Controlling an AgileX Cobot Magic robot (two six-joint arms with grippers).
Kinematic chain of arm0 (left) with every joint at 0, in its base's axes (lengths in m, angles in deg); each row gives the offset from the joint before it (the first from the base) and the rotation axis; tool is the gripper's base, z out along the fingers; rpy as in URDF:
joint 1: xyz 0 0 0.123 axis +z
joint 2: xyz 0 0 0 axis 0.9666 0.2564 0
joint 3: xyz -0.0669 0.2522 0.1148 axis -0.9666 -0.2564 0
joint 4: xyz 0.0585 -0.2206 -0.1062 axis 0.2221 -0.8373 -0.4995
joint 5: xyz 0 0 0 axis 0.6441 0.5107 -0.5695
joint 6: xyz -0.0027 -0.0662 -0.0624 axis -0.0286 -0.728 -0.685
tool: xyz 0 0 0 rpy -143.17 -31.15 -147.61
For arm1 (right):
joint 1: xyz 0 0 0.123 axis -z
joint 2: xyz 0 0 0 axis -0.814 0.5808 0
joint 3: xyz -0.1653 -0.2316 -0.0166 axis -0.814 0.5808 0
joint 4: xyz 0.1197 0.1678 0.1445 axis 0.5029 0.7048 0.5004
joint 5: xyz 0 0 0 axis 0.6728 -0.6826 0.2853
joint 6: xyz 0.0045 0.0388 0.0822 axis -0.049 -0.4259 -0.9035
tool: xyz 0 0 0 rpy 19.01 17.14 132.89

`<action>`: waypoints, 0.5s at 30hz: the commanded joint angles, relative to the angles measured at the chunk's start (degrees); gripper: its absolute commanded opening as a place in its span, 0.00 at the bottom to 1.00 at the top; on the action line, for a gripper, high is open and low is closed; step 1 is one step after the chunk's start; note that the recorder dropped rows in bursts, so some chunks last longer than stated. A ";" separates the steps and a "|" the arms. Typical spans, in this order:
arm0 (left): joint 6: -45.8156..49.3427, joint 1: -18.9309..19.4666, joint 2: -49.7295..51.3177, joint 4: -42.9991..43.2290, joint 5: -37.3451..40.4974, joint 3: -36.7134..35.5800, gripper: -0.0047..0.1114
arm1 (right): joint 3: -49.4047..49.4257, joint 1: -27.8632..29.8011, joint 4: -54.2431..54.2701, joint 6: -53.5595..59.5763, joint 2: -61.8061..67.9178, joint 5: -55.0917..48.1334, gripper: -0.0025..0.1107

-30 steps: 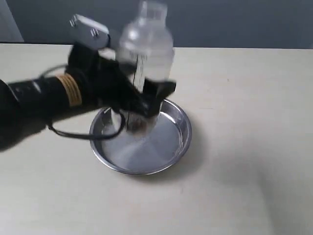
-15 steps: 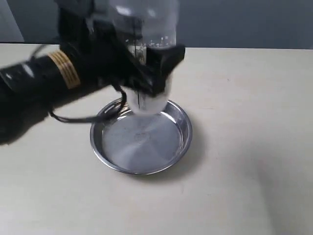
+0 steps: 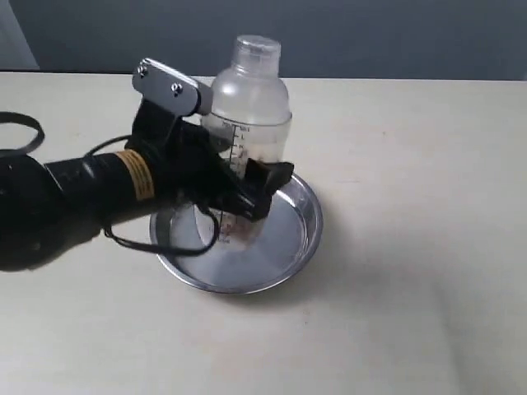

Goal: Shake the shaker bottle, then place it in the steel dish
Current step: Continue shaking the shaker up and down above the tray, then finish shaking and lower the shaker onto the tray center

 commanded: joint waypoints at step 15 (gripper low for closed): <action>-2.22 0.71 0.26 1.25 2.09 0.11 0.04 | 0.07 -0.09 0.06 0.23 -0.27 0.44 0.01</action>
